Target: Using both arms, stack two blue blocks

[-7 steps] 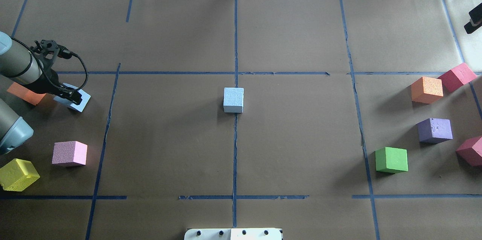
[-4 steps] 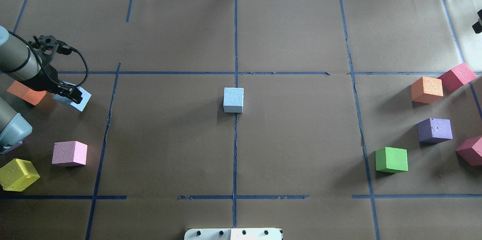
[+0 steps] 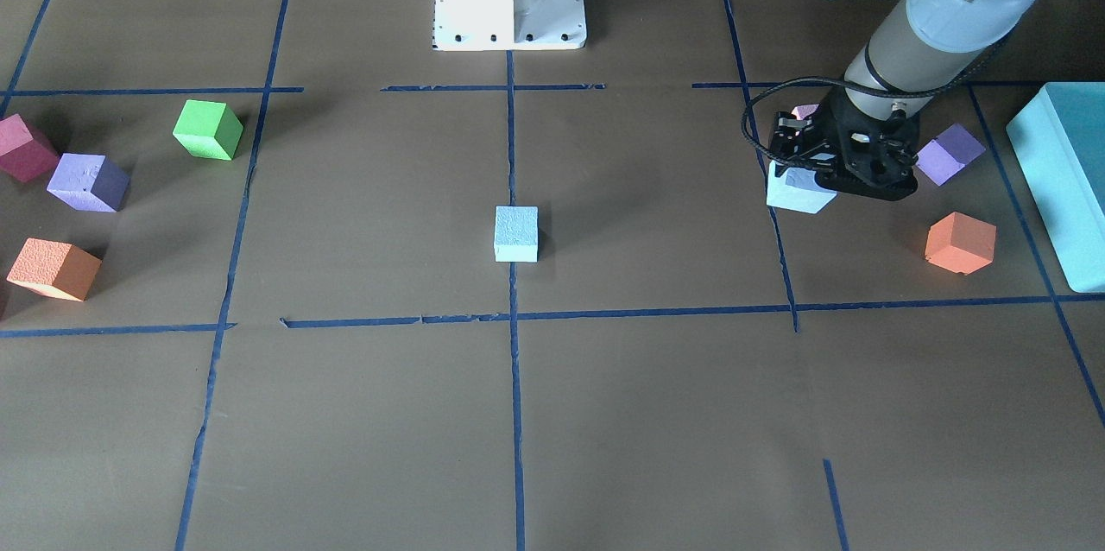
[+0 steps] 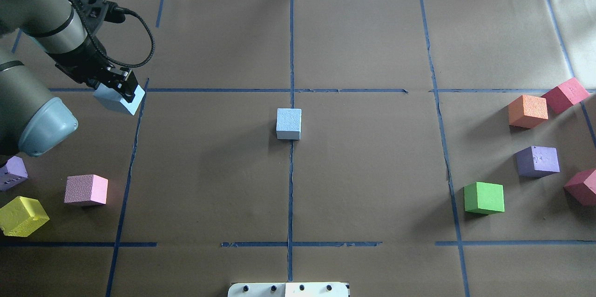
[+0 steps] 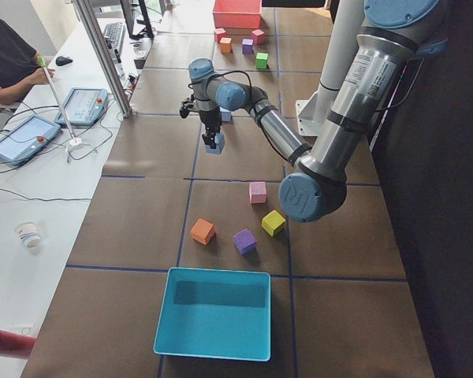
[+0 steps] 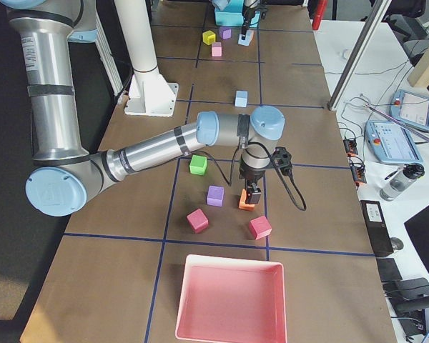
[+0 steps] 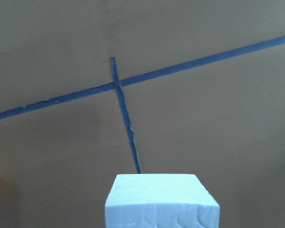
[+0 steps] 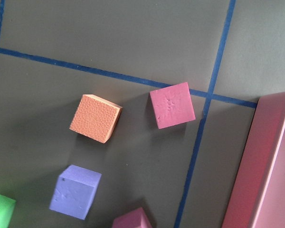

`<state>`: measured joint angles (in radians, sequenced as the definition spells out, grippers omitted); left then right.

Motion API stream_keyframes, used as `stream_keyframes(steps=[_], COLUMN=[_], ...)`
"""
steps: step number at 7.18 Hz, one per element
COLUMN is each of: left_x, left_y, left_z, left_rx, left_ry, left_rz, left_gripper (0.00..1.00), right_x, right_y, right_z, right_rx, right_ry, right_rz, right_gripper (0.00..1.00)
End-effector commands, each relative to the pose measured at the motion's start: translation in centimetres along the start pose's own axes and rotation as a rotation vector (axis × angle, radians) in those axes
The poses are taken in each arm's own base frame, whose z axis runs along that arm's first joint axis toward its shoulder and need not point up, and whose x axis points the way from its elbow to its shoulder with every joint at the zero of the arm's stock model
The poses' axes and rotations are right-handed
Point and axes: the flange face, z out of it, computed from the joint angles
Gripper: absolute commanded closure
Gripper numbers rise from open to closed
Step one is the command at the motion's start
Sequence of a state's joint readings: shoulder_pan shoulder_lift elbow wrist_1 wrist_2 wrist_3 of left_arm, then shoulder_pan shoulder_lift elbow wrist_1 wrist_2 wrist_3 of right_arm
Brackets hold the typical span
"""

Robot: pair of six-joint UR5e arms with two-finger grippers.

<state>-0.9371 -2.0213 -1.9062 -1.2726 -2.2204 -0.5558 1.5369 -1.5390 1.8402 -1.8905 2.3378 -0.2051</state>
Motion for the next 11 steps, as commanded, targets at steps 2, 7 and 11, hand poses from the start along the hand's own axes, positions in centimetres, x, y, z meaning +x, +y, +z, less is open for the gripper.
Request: stream_keyframes(steps=[2, 7, 11], left_x=[6.2, 21.8, 29.7], left_y=[-3.5, -7.0, -7.0], left_z=[-2.5, -0.3, 4.2], left_rx=[0.011, -0.031, -0.005], left_ry=[0.025, 0.088, 0.113], left_rz=[-0.08, -0.109, -0.178], left_gripper=[1.0, 1.0, 1.0], right_x=[7.1, 7.9, 7.9], right_y=[3.5, 5.7, 5.6], right_z=[3.3, 4.9, 4.9], right_rx=[0.115, 0.086, 0.087], right_ry=[0.018, 0.001, -0.001], right_rz=[-0.019, 0.093, 0.094], right_gripper=[0.0, 0.0, 0.0])
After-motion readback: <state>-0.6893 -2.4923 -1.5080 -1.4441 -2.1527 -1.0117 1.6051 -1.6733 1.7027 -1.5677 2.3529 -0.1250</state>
